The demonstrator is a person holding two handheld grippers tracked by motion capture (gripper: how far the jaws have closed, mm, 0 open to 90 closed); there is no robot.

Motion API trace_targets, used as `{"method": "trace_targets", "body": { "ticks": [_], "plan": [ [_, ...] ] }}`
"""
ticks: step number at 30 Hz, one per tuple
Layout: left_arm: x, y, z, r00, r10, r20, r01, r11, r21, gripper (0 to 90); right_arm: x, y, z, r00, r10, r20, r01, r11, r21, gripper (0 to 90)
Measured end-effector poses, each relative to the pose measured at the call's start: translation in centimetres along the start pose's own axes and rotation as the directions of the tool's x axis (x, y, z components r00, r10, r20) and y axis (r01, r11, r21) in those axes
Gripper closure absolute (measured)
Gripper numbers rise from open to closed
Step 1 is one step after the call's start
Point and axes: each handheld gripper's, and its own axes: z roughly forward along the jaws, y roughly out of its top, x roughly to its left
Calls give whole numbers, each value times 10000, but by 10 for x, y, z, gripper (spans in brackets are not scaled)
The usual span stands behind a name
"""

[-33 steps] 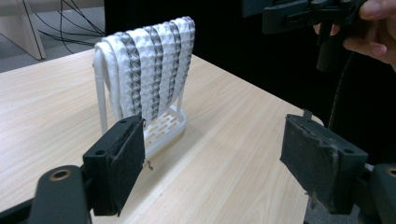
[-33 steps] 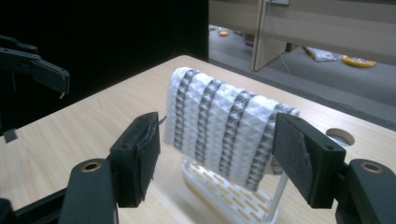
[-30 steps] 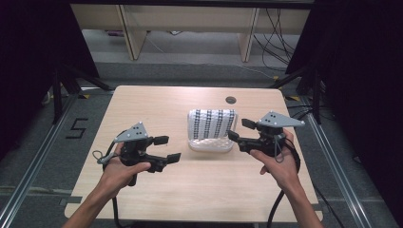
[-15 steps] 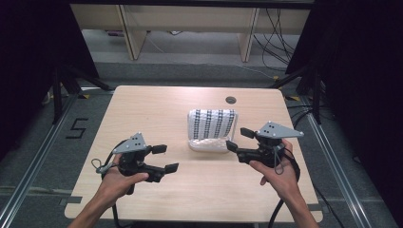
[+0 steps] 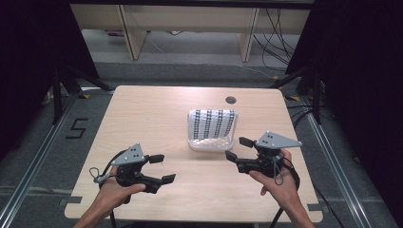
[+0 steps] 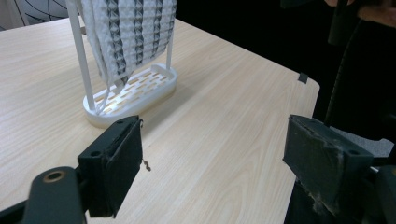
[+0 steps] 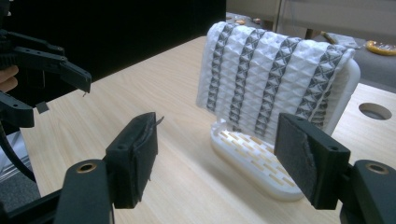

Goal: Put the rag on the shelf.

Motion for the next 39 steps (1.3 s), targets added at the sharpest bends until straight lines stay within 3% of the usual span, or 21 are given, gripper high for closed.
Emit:
{"method": "trace_targets", "body": {
  "ticks": [2,9,13,17,18,19,21,22,23,25,27,30,32,33,34,36,37,39],
  "plan": [
    [-1,-4,0,10000,-54,-67,54,10000,78,188,0,-3,1,9998,-90,-172,87,9999,-146,313],
    [-2,-19,1,9999,-150,36,150,9998,87,188,8,-17,0,9997,-19,-259,21,10000,81,313],
    [-2,-29,2,9998,-193,-61,194,9996,218,188,12,-31,2,9985,259,-475,-257,9997,37,314],
    [-5,-35,0,9995,47,-304,-34,9991,418,187,13,-42,4,9990,-99,-437,105,9998,141,315],
    [-6,-37,0,9997,98,-244,-88,9992,385,187,13,-44,6,9979,-57,-639,56,10000,-14,315],
    [-6,-38,-1,9994,122,-309,-108,9989,454,187,16,-45,4,9979,178,-630,-162,9995,265,315],
    [-7,-42,-1,9995,48,-299,-36,9991,416,186,16,-50,5,9974,56,-712,-43,9998,179,314],
    [-6,-44,-1,9998,43,-210,-35,9993,382,186,18,-52,5,9971,248,-726,-226,9992,317,314],
    [-7,-46,-2,9996,5,-280,7,9990,452,187,18,-55,5,9983,136,-561,-117,9994,337,314],
    [-6,-52,-1,9994,-32,-348,51,9985,550,186,17,-59,5,9976,4,-696,19,9994,335,314],
    [-6,-56,-1,9992,63,-407,-37,9980,630,183,18,-65,6,9961,364,-804,-332,9986,408,314],
    [-6,-62,1,9984,209,-521,-169,9969,767,182,16,-72,5,9974,159,-708,-120,9984,553,313],
    [-6,-67,3,9986,200,-499,-157,9962,852,181,18,-78,6,9952,457,-869,-400,9970,655,309],
    [-6,-68,3,9987,156,-490,-113,9962,858,180,19,-81,4,9962,532,-686,-479,9959,770,307],
    [-6,-70,5,9990,103,-434,-65,9962,872,180,17,-82,5,9964,316,-785,-264,9974,665,301],
    [-6,-74,6,9988,179,-455,-132,9947,1020,180,20,-87,5,9944,656,-823,-582,9943,890,284],
    [-8,-75,7,9988,95,-480,-47,9951,985,179,18,-88,5,9959,368,-821,-298,9960,847,278],
    [-9,-77,8,9990,178,-418,-134,9945,1040,178,21,-91,5,9939,700,-856,-617,9935,957,256]
  ]
}}
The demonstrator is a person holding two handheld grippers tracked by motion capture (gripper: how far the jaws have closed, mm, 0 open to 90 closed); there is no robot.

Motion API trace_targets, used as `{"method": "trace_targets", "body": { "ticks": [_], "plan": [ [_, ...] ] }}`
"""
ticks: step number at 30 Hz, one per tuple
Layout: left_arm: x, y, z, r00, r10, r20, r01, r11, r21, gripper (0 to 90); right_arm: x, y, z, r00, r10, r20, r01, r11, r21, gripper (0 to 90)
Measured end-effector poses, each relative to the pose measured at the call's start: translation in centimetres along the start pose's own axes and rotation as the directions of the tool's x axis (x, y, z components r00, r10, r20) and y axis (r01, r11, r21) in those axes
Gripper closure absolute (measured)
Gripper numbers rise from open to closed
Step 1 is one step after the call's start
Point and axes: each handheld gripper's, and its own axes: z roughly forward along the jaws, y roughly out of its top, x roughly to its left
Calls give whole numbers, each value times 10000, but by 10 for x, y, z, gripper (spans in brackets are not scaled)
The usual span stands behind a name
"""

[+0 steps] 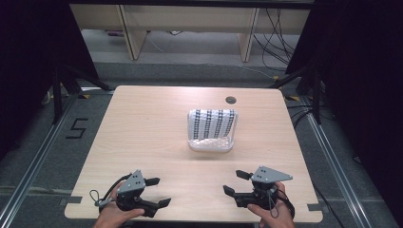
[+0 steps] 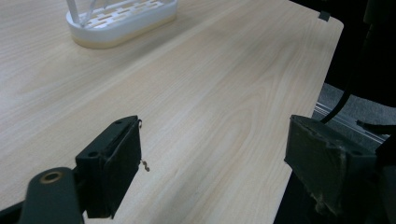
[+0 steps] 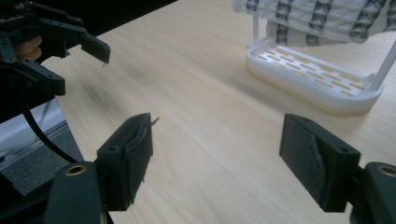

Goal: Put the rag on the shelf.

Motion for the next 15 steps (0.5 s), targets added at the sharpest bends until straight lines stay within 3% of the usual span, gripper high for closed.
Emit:
{"method": "trace_targets", "body": {
  "ticks": [1,2,3,5,6,7,8,11,12,13,15],
  "plan": [
    [0,-1,0,9999,132,-55,-132,9999,66,178,-2,-1,1,9997,-226,11,226,9997,-33,233],
    [-2,-2,1,10000,31,12,-31,10000,1,177,1,-3,2,9999,118,71,-118,9999,19,213],
    [-3,-2,1,9999,111,-48,-110,9999,107,174,-1,-4,2,9997,-138,208,136,9999,102,200],
    [-4,-4,1,9999,133,-31,-132,9998,168,172,2,-6,2,9993,315,193,-321,9990,325,191],
    [-4,-5,2,9998,199,-13,-199,9996,194,170,-2,-7,2,9991,-229,367,221,9995,207,189],
    [-6,-7,3,10000,19,16,-19,10000,62,168,0,-8,3,9995,81,313,-89,9996,254,184],
    [-5,-7,2,9998,181,-95,-178,9994,307,167,-2,-9,3,9994,-117,321,107,9995,311,175],
    [-6,-9,4,9997,249,-64,-247,9992,303,162,1,-13,3,9989,219,407,-241,9982,551,171],
    [-6,-9,3,9989,430,-179,-419,9973,599,161,0,-14,3,9996,-6,278,-6,9990,442,171],
    [-8,-11,5,10000,73,-28,-72,9997,252,161,0,-15,3,9996,91,255,-106,9982,585,170],
    [-8,-12,4,9999,95,-54,-93,9992,377,158,1,-18,2,9993,45,362,-71,9972,741,167]
  ]
}}
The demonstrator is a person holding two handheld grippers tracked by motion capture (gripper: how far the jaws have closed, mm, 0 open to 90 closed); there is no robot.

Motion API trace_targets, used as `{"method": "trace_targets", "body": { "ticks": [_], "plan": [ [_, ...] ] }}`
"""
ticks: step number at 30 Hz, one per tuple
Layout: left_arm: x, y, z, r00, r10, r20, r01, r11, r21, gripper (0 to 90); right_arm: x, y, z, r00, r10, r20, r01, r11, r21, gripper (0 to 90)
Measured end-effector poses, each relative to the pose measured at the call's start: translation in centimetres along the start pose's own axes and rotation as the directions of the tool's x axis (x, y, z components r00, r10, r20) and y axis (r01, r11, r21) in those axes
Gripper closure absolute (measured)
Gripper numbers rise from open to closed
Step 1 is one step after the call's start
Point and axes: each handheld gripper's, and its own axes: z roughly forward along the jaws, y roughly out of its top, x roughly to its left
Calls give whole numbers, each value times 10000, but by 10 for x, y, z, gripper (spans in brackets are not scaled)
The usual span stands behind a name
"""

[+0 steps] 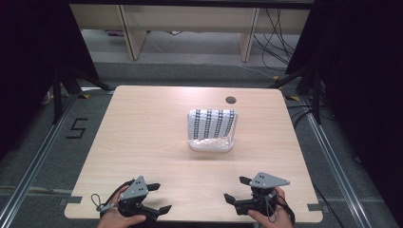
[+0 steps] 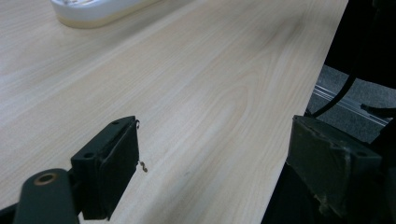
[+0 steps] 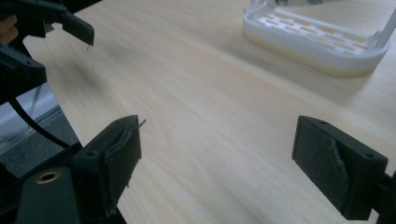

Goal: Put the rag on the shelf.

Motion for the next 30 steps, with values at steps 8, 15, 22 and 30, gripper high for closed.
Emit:
{"method": "trace_targets", "body": {
  "ticks": [8,15,22,30],
  "plan": [
    [-3,-7,-3,9998,-119,-181,120,9999,71,158,5,-13,0,9997,240,84,-245,9973,685,166],
    [-5,-10,-1,9992,119,-376,-104,9992,385,159,6,-19,0,9998,98,192,-114,9964,843,165],
    [-4,-11,1,9992,-129,-374,137,9997,217,159,8,-21,0,9981,-392,473,346,9950,940,164],
    [-2,-11,0,9985,-48,-538,67,9993,365,159,7,-22,1,9977,-257,631,195,9950,978,164]
  ]
}}
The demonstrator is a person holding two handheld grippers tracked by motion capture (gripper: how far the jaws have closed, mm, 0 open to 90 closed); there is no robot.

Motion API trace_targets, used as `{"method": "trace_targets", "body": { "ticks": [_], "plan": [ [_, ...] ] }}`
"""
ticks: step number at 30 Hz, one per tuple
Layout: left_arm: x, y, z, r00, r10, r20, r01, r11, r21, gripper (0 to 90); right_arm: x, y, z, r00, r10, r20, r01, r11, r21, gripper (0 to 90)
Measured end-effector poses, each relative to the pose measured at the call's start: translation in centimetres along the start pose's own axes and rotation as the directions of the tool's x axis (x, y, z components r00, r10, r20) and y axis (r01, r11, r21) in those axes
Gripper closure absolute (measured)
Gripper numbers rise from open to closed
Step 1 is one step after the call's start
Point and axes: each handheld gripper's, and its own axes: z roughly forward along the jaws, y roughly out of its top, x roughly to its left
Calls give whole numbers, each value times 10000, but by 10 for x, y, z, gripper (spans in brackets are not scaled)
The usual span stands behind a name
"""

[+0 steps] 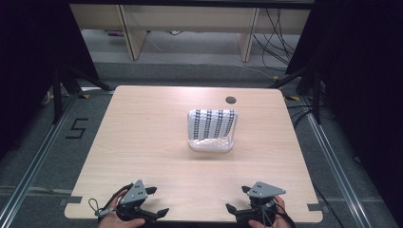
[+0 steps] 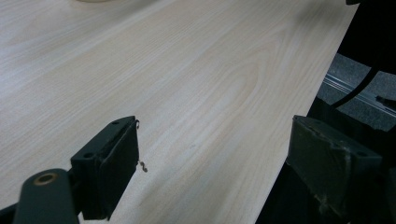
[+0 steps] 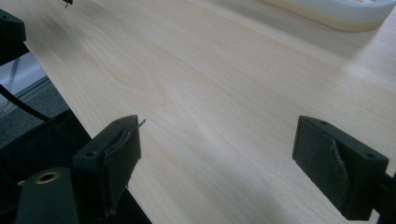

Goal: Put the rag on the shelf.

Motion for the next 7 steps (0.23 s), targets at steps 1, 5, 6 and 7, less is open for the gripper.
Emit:
{"method": "trace_targets", "body": {
  "ticks": [1,5,6,7],
  "plan": [
    [-1,0,0,9999,-141,-13,141,9999,-26,159,-1,0,0,10000,-76,54,76,10000,2,164],
    [2,0,-1,9999,62,-126,-60,9998,175,160,-1,0,0,9999,-91,53,91,10000,9,165],
    [1,0,0,9998,-211,-70,211,9998,-69,160,-1,0,0,9999,-95,50,95,10000,3,165],
    [2,0,0,9999,-124,-81,124,9999,-35,160,-1,0,1,9999,-141,19,141,9999,-6,165]
  ]
}}
